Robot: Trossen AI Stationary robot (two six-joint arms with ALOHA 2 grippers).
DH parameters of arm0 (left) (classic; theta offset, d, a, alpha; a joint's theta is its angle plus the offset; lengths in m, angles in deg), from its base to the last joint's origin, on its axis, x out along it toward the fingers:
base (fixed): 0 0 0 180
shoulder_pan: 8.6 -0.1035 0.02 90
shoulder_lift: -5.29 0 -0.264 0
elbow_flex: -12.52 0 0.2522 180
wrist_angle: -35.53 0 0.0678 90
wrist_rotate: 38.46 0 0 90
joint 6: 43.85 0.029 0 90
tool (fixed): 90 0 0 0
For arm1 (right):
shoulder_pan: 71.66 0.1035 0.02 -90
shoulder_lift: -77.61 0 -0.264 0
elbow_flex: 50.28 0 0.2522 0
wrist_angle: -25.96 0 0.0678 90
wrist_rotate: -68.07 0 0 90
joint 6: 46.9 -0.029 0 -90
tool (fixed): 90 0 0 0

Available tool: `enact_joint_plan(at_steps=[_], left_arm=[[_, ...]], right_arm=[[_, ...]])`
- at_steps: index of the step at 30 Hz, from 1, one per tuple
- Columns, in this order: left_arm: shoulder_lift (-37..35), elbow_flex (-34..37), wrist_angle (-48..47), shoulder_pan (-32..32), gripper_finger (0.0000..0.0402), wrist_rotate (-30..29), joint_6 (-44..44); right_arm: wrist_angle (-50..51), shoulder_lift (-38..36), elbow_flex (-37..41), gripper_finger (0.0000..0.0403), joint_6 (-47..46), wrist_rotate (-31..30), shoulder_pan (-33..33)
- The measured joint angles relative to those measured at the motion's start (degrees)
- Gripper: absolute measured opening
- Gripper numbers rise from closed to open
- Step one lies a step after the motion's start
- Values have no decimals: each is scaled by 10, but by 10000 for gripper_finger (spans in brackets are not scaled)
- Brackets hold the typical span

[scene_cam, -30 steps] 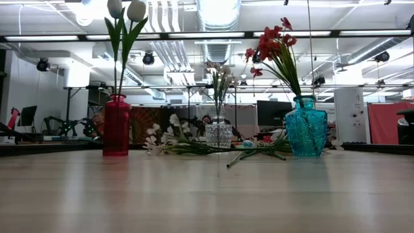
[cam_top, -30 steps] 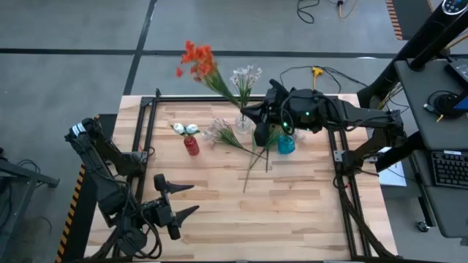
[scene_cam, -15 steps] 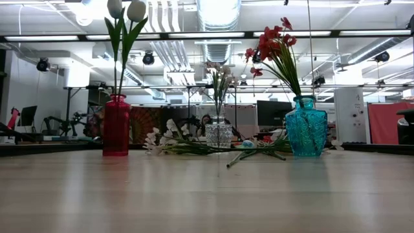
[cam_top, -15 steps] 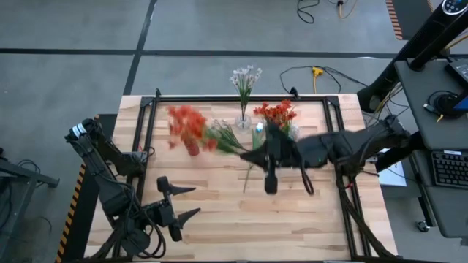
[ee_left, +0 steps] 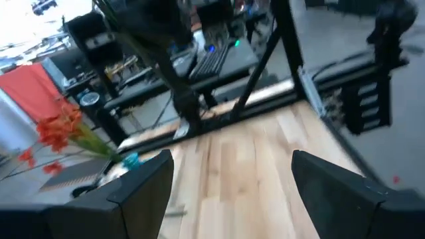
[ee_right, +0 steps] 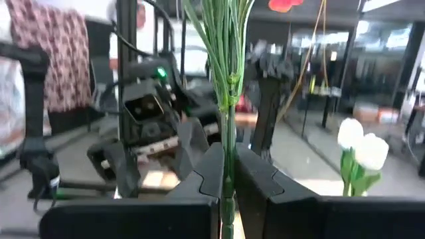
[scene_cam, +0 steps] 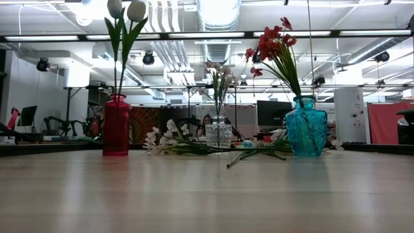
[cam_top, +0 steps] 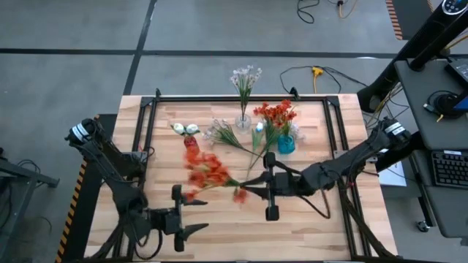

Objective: Sort flowers into vase by color
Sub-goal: Put the left orange flowers into the blue vase

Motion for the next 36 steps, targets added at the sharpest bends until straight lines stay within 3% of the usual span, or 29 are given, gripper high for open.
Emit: enact_joint_plan(at_steps=[5, 9, 11, 21, 36], left_arm=[[0, 65, 217, -44, 287, 63, 66], [0, 110, 381, -76, 286, 101, 105], [1, 121, 417, -91, 285, 124, 117], [2, 116, 424, -157, 277, 217, 107], [2, 108, 420, -225, 276, 343, 55]], right_arm=[[-195, 30, 95, 18, 25, 15, 2], [-273, 58, 127, 18, 25, 19, 2], [-293, 76, 131, 18, 25, 18, 3], [-329, 139, 104, 18, 40, 9, 2], [-324, 147, 80, 18, 60, -1, 2]])
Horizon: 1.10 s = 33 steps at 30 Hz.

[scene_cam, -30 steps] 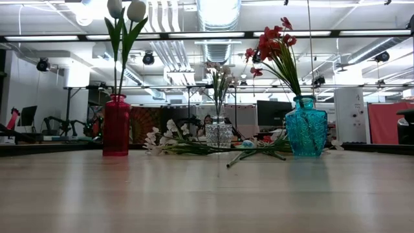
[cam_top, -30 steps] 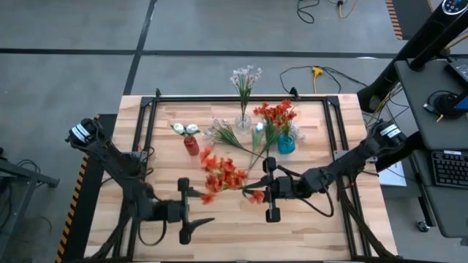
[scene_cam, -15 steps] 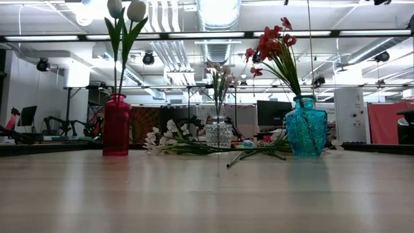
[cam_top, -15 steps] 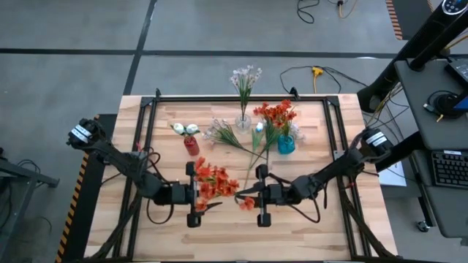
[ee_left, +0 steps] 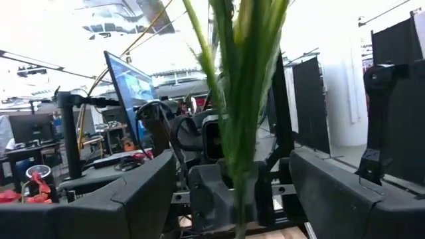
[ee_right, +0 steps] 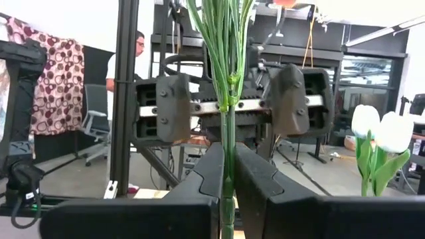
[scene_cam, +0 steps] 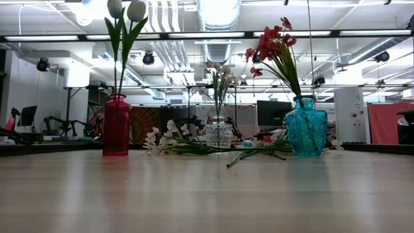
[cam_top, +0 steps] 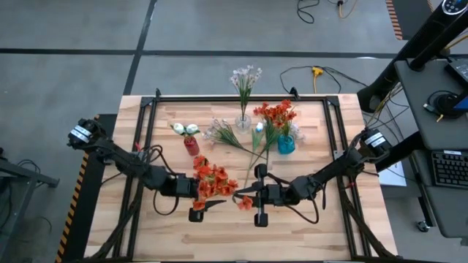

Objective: Sort flowers into vase by color
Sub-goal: Put the left orange flowers into the blue vase

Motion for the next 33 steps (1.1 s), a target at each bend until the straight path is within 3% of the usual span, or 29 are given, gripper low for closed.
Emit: enact_joint_plan(at_steps=[6, 15, 20, 29, 33], left_arm=[[4, 0, 5, -19, 276, 26, -12], [66, -35, 28, -29, 261, 28, -10], [61, -37, 29, -29, 197, 28, -17], [57, -34, 17, -29, 28, 27, -24], [57, -34, 16, -28, 14, 27, -24]], right_arm=[[3, 0, -5, 18, 6, 0, -7], [14, 0, -7, 18, 5, -1, -15], [16, 0, -7, 18, 13, -1, -13], [17, 0, -6, 18, 21, -6, -12], [17, 0, -6, 29, 19, -6, -12]])
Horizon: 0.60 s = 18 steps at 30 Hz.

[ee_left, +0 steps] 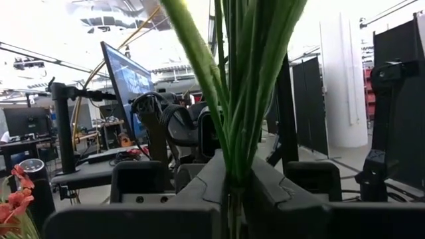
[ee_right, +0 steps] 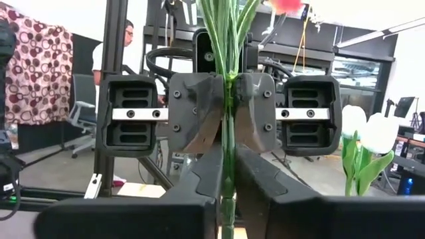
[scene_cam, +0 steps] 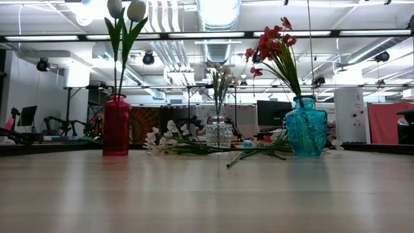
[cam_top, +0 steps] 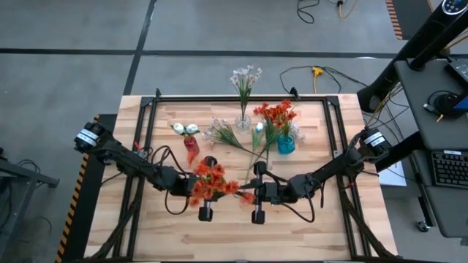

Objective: Sort flowers into vase by color
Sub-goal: Put the left orange flowers into the blue vase

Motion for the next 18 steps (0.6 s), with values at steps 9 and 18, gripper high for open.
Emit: enact_joint_plan(at_steps=[9, 18], left_arm=[[-12, 1, -37, 0, 5, -7, 0], [-58, 1, -200, 1, 6, -45, -41]], right_arm=[[111, -35, 0, 152, -57, -95, 8], [317, -128, 0, 241, -163, -122, 16]])
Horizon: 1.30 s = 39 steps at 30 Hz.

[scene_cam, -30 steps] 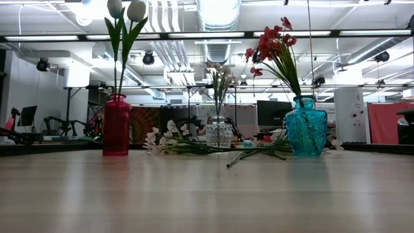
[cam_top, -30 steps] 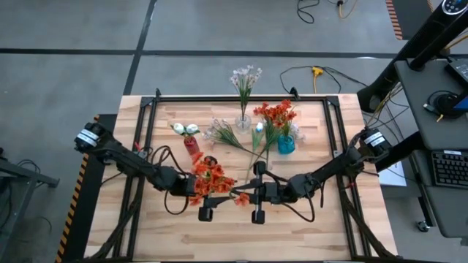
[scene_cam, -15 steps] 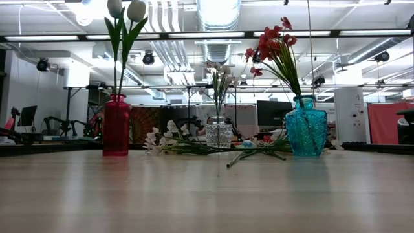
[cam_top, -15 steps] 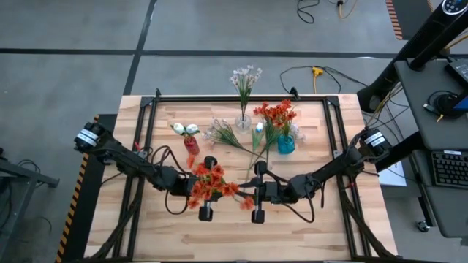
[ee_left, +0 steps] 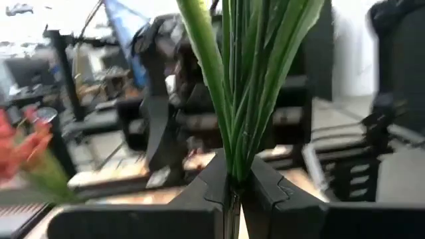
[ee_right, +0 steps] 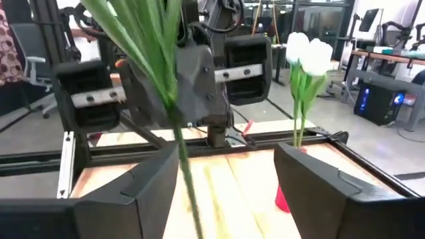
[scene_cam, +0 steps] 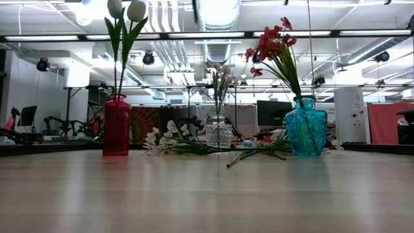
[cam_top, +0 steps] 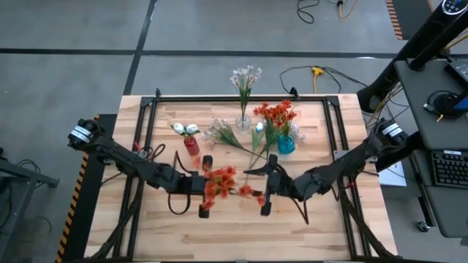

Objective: Sort flowers into vase by color
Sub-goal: Put the left orange flowers into the blue vase

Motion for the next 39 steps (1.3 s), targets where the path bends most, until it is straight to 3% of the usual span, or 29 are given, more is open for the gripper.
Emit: enact_joint_plan(at_steps=[7, 24, 28, 33, 39], left_arm=[[7, 0, -15, -3, 6, -82, 15], [24, -5, -8, -20, 6, -86, 16], [24, -5, -10, -21, 6, -86, 16], [24, -5, -9, -21, 9, -86, 16], [24, -5, -8, -21, 45, -86, 16]], right_arm=[[-9, -5, -5, 256, 27, 0, -3], [86, 68, -147, 253, 91, 13, -39], [86, 70, -153, 225, 94, 14, -39], [86, 70, -153, 162, 94, 13, -39], [86, 70, -153, 84, 93, 32, -40]])
